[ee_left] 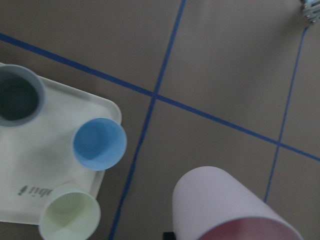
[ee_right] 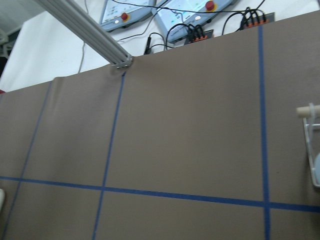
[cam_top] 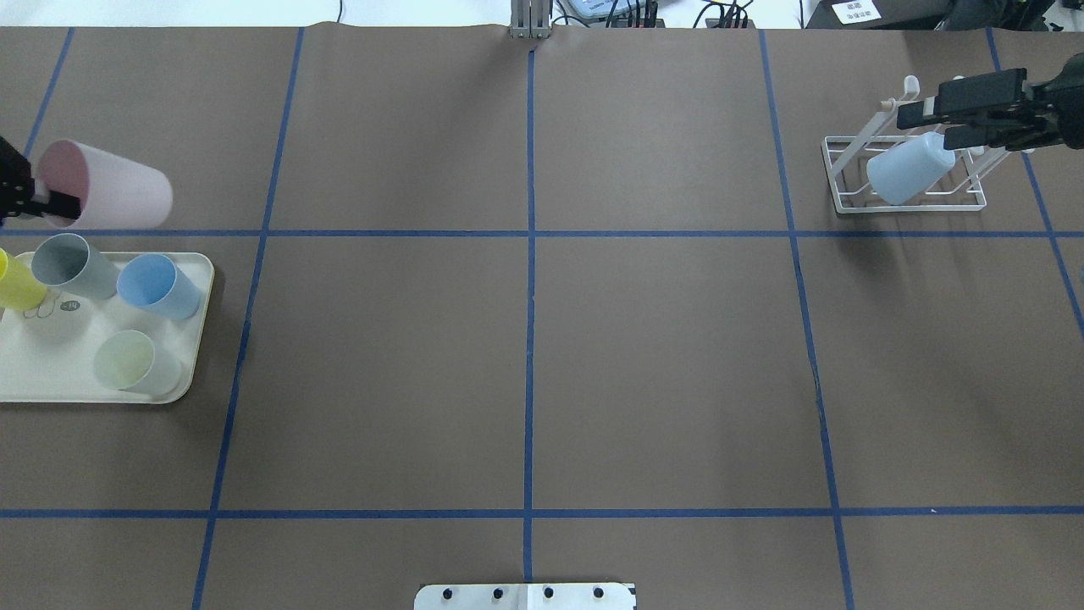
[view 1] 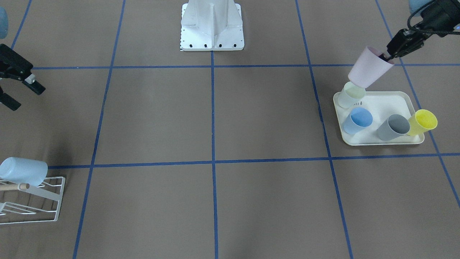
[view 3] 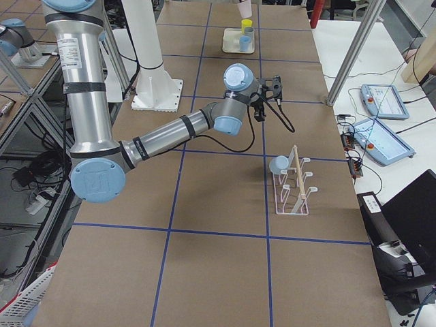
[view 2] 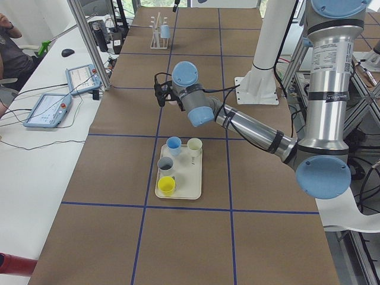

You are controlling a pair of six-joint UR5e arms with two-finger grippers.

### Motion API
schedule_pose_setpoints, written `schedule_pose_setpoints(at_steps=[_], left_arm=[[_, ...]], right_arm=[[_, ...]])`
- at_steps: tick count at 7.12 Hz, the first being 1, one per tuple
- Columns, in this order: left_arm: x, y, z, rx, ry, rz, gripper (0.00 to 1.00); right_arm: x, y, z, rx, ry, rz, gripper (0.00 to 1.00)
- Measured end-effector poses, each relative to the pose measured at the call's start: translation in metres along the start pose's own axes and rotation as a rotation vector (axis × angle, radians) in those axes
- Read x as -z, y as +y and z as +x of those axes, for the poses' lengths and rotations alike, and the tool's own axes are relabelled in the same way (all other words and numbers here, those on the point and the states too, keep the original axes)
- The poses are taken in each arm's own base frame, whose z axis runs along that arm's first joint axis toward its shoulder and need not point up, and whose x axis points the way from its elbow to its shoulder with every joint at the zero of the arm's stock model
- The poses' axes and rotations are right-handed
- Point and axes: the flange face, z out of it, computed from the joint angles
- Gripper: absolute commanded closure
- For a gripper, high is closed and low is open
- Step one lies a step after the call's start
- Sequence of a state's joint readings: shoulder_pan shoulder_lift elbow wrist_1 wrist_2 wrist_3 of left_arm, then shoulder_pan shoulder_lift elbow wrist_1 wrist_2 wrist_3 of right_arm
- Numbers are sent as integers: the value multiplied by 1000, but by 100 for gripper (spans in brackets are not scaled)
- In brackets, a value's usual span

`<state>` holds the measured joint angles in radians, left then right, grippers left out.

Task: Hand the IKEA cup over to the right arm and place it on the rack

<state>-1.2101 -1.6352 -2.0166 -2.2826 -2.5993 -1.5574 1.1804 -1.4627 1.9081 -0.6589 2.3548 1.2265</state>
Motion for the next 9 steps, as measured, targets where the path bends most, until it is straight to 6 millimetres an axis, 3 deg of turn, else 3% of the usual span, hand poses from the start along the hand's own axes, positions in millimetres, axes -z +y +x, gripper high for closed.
schedule_pose_setpoints(at_steps=[2, 4, 6, 7, 9], left_arm=[[-26, 29, 79, 46, 112, -60, 100], [-74, 72, 124, 114, 286, -55, 100], [-124, 132, 134, 200, 481, -152, 100], [-136, 151, 133, 244, 538, -213, 100], [-149, 164, 135, 355, 660, -333, 100]], right_arm=[[-8, 25, -33, -1, -164, -22, 1], [-15, 39, -68, 8, -298, -58, 1], [-25, 42, -121, -30, -404, -109, 1], [-29, 46, -150, -46, -451, -140, 1], [-38, 56, -194, -91, -519, -196, 1]])
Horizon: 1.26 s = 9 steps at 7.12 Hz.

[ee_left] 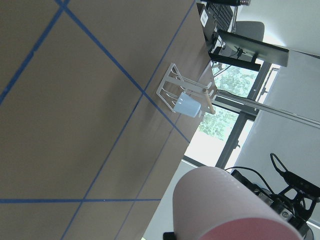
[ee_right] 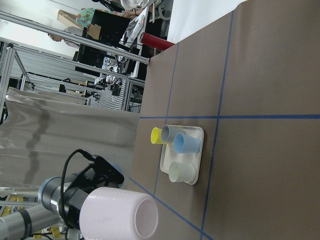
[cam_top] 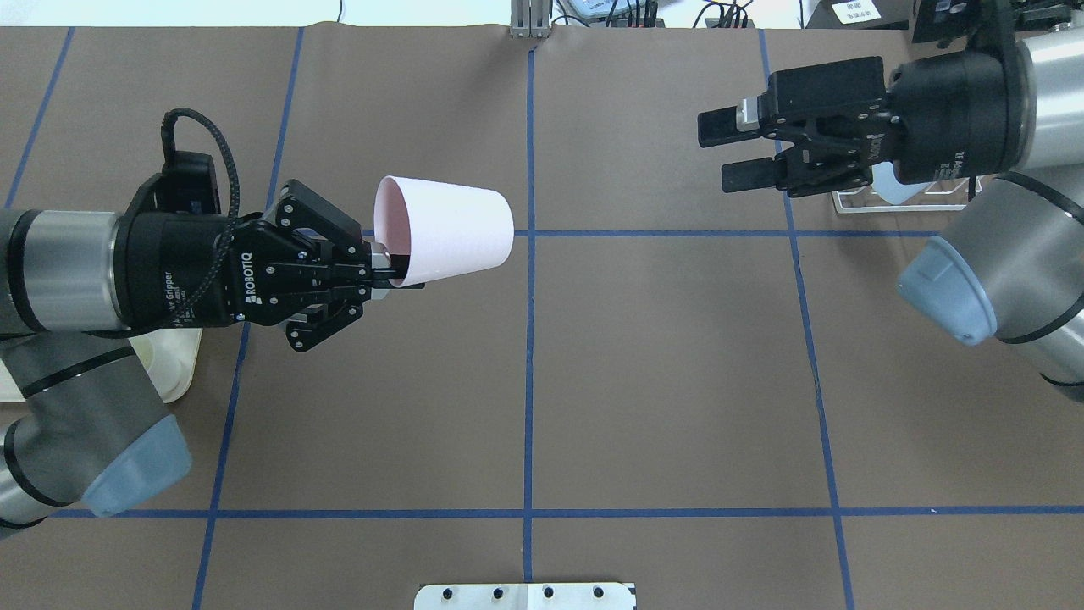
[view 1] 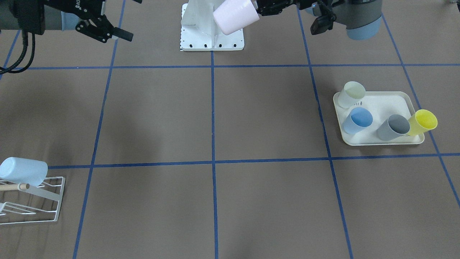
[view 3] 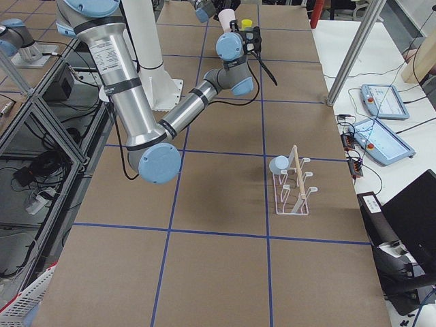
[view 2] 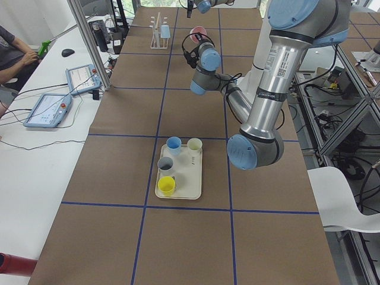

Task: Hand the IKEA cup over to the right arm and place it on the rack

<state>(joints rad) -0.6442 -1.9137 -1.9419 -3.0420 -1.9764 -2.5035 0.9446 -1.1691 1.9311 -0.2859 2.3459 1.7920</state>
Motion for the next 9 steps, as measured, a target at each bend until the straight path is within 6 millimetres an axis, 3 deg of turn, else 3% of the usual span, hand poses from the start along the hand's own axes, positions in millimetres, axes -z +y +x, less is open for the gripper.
schedule_pose_setpoints(at_steps=[3, 5, 9], left_arm=[[-13, 7, -14, 87, 174, -87, 100], [-10, 0, -26, 136, 260, -135, 100], [-15, 4, -32, 172, 303, -193, 100]], right_arm=[[-33, 9, -16, -81, -69, 32, 1], [-50, 16, -24, -114, -115, 42, 1], [-73, 39, -29, -139, -212, 34, 1]])
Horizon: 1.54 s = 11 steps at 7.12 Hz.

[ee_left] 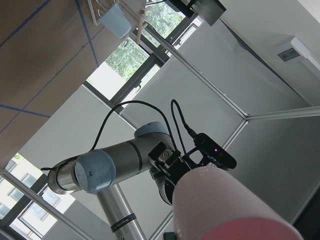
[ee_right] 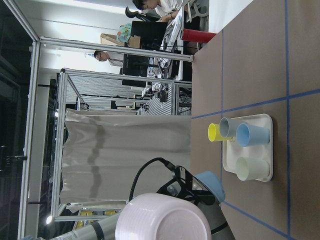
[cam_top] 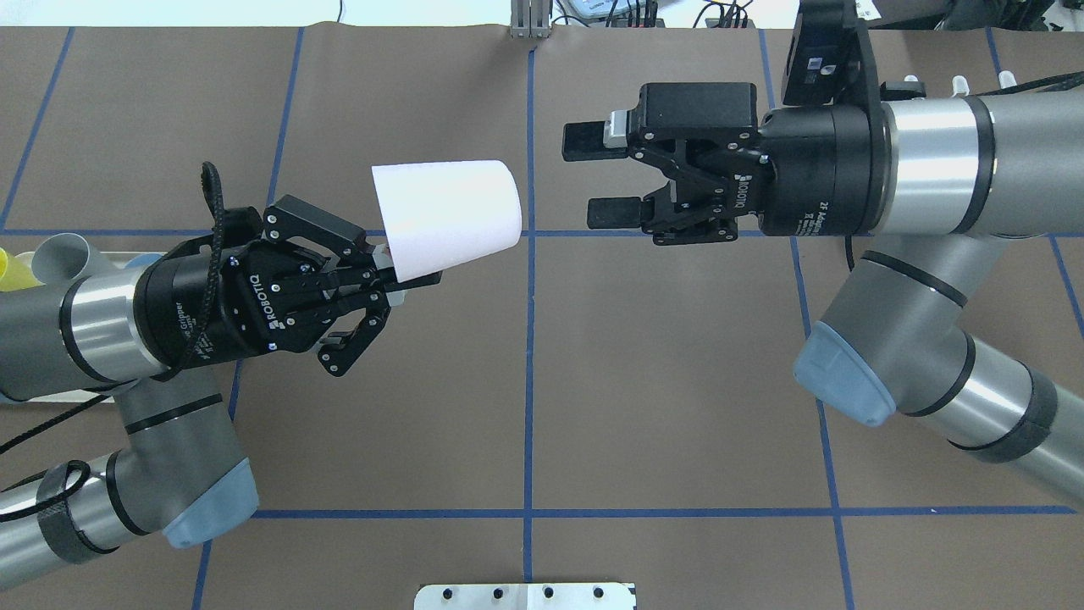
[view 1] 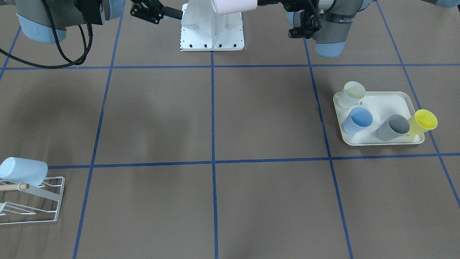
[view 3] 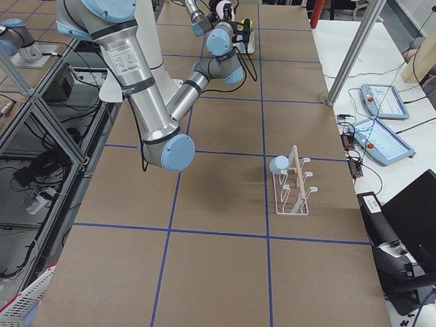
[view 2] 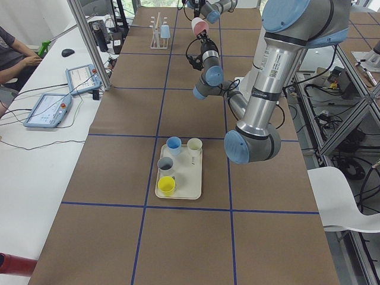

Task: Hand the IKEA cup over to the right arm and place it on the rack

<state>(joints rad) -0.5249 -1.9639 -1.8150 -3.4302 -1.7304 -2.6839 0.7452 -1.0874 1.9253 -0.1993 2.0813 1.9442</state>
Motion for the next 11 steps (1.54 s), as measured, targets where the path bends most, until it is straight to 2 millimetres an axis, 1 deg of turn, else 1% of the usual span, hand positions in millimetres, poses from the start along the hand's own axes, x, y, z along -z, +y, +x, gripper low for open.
schedule_pose_setpoints(at_steps=[2, 4, 7, 11], left_arm=[[-9, 7, -1, 12, 11, -23, 100], [-16, 12, -1, 28, 17, -42, 100], [-25, 14, -1, 45, 40, -48, 100], [-32, 19, -11, 64, 37, -63, 100]], right_arm=[[-6, 7, 0, -9, -29, 0, 1], [-11, 11, -5, -25, -55, -8, 2], [-14, 21, -4, -44, -99, -35, 2], [-16, 21, -5, -48, -116, -17, 3]])
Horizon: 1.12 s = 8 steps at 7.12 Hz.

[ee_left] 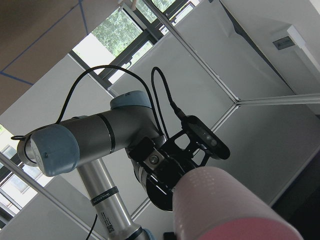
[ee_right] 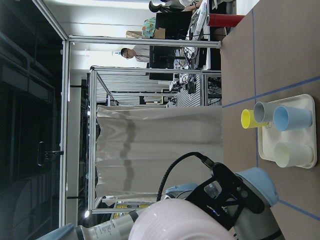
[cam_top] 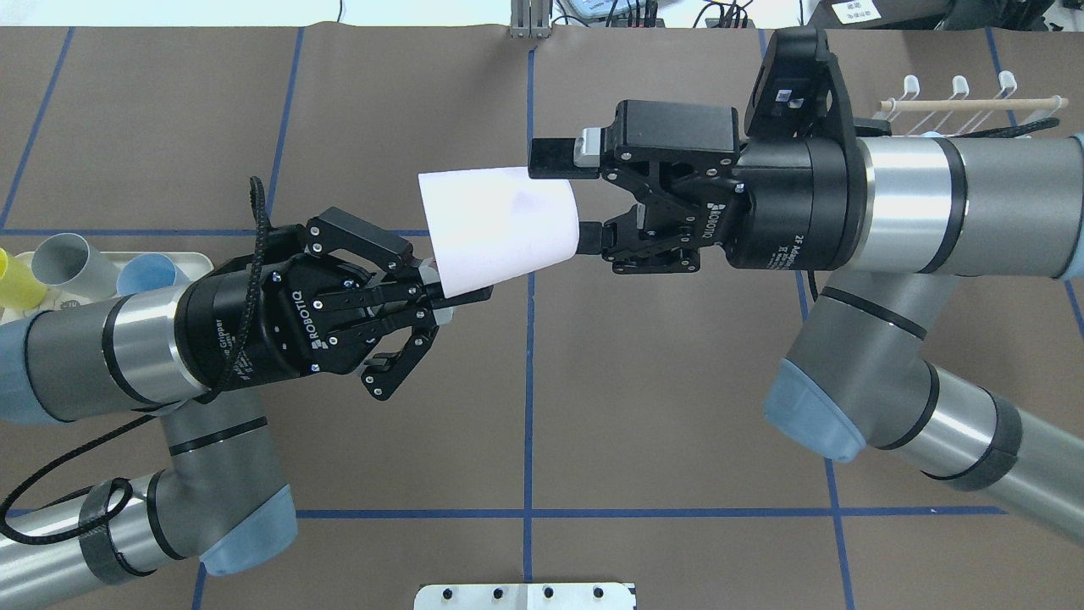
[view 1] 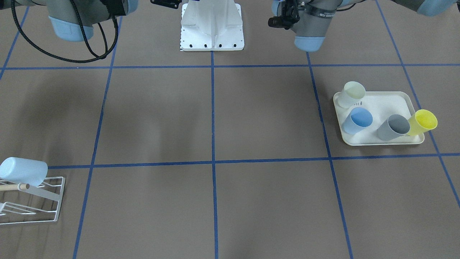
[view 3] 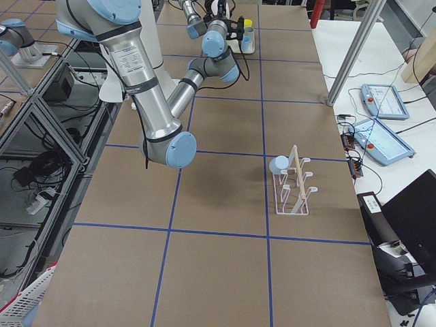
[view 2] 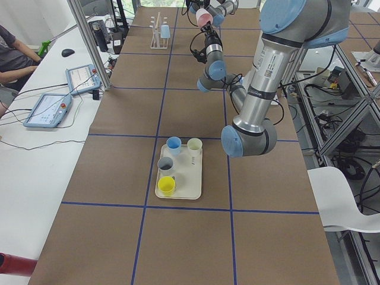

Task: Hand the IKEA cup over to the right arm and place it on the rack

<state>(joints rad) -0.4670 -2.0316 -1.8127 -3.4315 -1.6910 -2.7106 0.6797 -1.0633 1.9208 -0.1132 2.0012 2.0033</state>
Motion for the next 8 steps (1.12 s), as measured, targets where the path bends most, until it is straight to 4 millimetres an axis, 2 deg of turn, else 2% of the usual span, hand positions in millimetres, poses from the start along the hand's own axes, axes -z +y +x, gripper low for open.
schedule_pose_setpoints(at_steps=[3, 4, 5, 7, 8], left_arm=[[-4, 0, -2, 6, 11, 0, 100], [-6, 0, -1, 8, 20, 0, 100], [-8, 1, -1, 9, 28, 0, 100], [-8, 1, -1, 9, 33, 1, 99], [-8, 0, -1, 9, 33, 2, 71]], right_arm=[[0, 1, 0, 0, -3, 0, 4], [0, 1, 0, 0, -5, -2, 8], [0, 2, 1, 1, -9, -5, 29], [1, 3, 1, 2, -13, -7, 65], [1, 3, 1, 4, -18, -9, 74]])
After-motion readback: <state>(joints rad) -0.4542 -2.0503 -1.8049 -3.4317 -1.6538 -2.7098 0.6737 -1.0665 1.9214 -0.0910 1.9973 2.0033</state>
